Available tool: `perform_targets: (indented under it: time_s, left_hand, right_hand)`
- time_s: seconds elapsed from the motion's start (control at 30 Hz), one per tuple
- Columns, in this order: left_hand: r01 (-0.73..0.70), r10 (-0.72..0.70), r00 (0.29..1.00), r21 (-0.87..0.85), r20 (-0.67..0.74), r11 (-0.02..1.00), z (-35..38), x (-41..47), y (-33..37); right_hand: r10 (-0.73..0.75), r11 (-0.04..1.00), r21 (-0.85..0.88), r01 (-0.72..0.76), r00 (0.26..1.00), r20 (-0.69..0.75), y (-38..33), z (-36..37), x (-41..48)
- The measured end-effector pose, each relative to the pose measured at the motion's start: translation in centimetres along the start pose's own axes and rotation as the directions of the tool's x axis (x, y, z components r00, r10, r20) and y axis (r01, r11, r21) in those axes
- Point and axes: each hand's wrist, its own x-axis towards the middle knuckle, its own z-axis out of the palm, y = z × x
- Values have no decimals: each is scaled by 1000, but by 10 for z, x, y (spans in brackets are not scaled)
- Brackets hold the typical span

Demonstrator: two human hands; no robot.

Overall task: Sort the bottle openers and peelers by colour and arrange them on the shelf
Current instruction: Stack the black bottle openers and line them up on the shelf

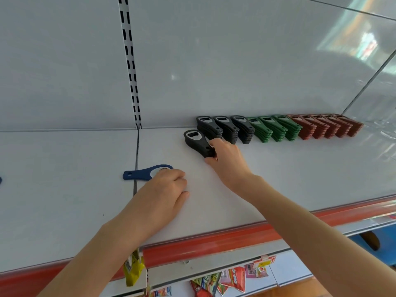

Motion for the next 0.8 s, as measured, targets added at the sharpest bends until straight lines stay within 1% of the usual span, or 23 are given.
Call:
perform_targets:
  time_s: [0.13, 0.23, 0.33, 0.43, 0.53, 0.67, 0.73, 0.8]
  left_hand:
    - [-4, 4, 1000, 35, 1, 999, -1, -1, -2]
    - [-8, 3, 997, 66, 79, 998, -4, 0, -2]
    - [-20, 14, 997, 83, 76, 996, -4, -1, -3]
    - [26, -28, 996, 21, 80, 999, -3, -1, -3]
    - [34, -35, 997, 20, 72, 999, -3, -1, -4]
    - [25, -26, 999, 12, 21, 1000, 0, 0, -6]
    - [19, -20, 1000, 36, 24, 999, -1, -1, -7]
    - [20, -20, 1000, 7, 10, 1000, 0, 0, -6]
  right_hand:
    - [0, 1000, -20, 0, 1000, -2, -5, 2, 3]
    - [18, 999, -42, -18, 1000, -15, -11, 5, 11]
    - [24, 998, -60, -26, 999, -27, -16, 7, 21]
    - [34, 997, -65, -36, 999, -39, -20, 8, 28]
    - [46, 996, -78, -50, 998, -54, -25, 11, 34]
    - [48, 995, -87, -56, 995, -89, -27, 16, 42]
    - [52, 995, -81, -58, 996, -74, -25, 16, 42]
    - [45, 998, -39, -46, 998, -42, -22, 14, 40]
